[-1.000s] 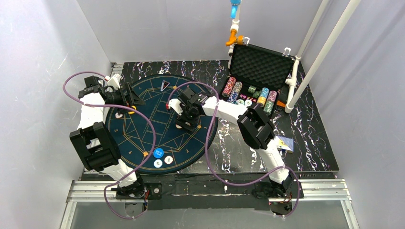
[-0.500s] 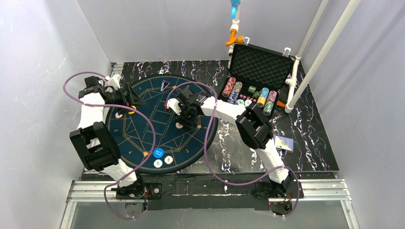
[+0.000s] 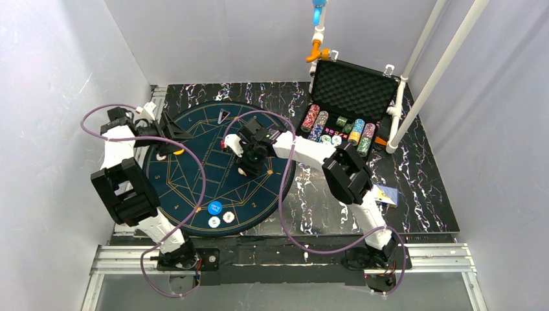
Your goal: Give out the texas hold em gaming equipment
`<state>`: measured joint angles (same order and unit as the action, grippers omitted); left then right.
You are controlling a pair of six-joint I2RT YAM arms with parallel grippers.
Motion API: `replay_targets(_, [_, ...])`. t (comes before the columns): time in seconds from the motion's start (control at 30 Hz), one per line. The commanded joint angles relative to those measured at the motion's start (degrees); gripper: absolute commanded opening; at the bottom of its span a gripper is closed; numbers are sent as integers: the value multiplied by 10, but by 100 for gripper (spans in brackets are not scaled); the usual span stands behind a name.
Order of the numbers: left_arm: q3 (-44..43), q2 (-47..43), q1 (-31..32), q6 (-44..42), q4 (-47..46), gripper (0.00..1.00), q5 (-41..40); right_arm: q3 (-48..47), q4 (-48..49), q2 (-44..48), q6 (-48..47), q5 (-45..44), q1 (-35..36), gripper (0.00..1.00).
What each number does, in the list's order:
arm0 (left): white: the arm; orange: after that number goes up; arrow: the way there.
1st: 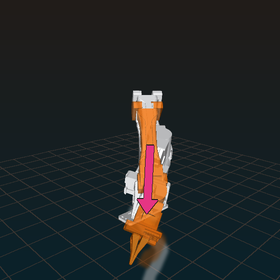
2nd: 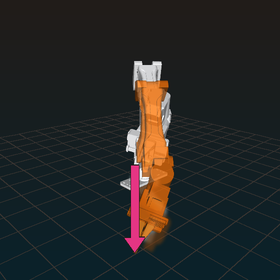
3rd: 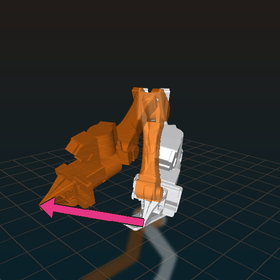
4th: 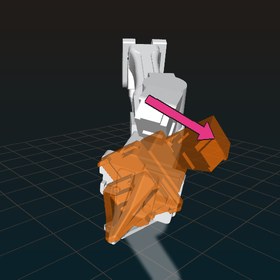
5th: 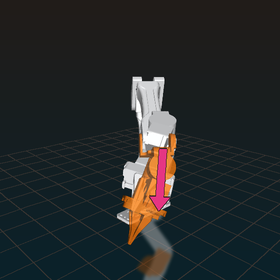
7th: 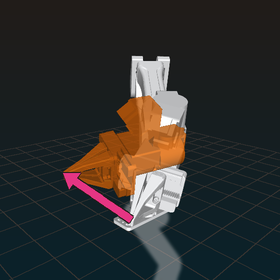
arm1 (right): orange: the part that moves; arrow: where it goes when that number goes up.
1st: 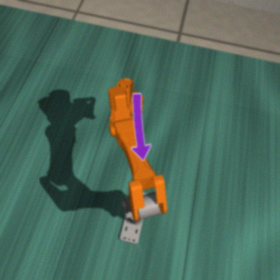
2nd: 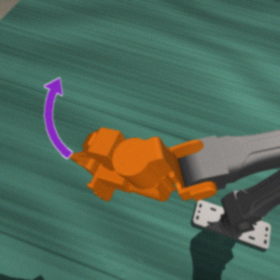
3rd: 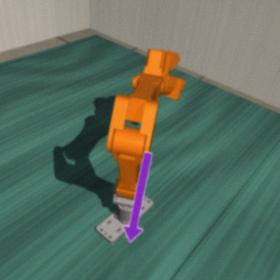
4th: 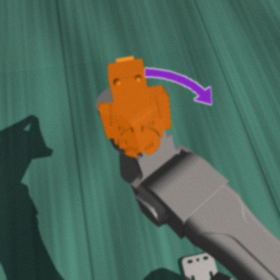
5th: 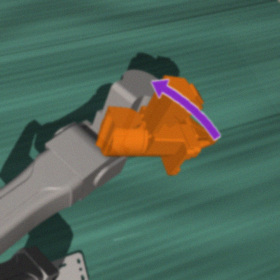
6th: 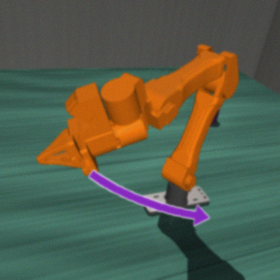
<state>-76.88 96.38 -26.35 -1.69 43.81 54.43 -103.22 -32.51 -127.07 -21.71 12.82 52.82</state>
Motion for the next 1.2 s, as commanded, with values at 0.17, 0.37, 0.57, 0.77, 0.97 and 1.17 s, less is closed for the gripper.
replay_targets(0.17, [-38,11,-61,45,10,85,78,-16,36,54,28,58,51,34])
replay_targets(0.37, [-33,20,-88,69,-5,85,99,-39,68,33,46,79,86,34])
replay_targets(0.57, [-27,20,-99,73,-8,85,115,-72,82,3,61,79,126,34])
replay_targets(0.77, [-25,19,-104,73,-7,85,117,-99,84,-26,73,88,156,34])
replay_targets(0.97, [-28,18,-108,73,-7,85,121,-101,103,-44,87,93,174,34])
replay_targets(1.17, [-23,16,-109,64,-2,85,129,-100,106,-57,88,90,190,34])
